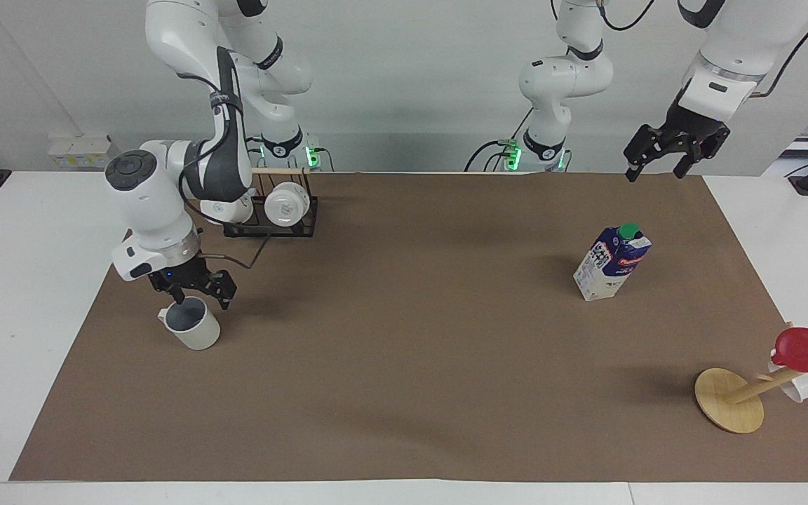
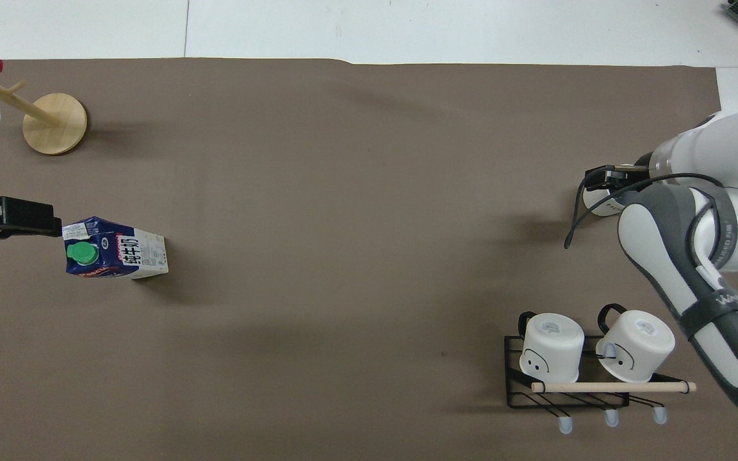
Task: Place cup and milk on table
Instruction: 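Lift the dark mug with the right gripper toward the table center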
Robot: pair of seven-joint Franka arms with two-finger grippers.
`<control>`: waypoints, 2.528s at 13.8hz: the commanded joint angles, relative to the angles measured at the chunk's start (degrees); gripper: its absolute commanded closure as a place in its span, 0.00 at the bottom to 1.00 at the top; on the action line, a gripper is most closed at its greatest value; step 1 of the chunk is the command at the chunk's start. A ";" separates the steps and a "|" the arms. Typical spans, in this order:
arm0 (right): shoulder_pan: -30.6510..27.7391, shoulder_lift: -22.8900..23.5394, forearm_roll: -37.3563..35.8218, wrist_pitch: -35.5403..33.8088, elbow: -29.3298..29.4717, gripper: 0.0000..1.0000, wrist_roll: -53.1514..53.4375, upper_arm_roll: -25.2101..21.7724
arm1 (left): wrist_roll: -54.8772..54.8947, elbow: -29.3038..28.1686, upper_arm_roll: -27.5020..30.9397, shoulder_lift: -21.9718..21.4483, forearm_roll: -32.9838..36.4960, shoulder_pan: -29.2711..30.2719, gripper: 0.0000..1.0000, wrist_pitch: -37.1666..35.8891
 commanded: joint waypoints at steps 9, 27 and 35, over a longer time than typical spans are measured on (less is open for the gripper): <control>-0.98 3.69 0.21 5.11 0.11 1.00 -2.46 0.56 | -0.40 1.03 -0.31 0.10 1.00 -0.02 0.00 -1.36; 30.47 8.16 -1.71 -5.34 15.30 1.00 39.52 0.56 | 0.30 0.85 -0.31 -0.17 1.00 -0.11 0.00 -3.39; 40.32 14.84 -5.32 -7.46 19.71 1.00 52.55 0.73 | 3.64 -17.41 -0.40 -10.62 0.91 -0.81 0.00 6.01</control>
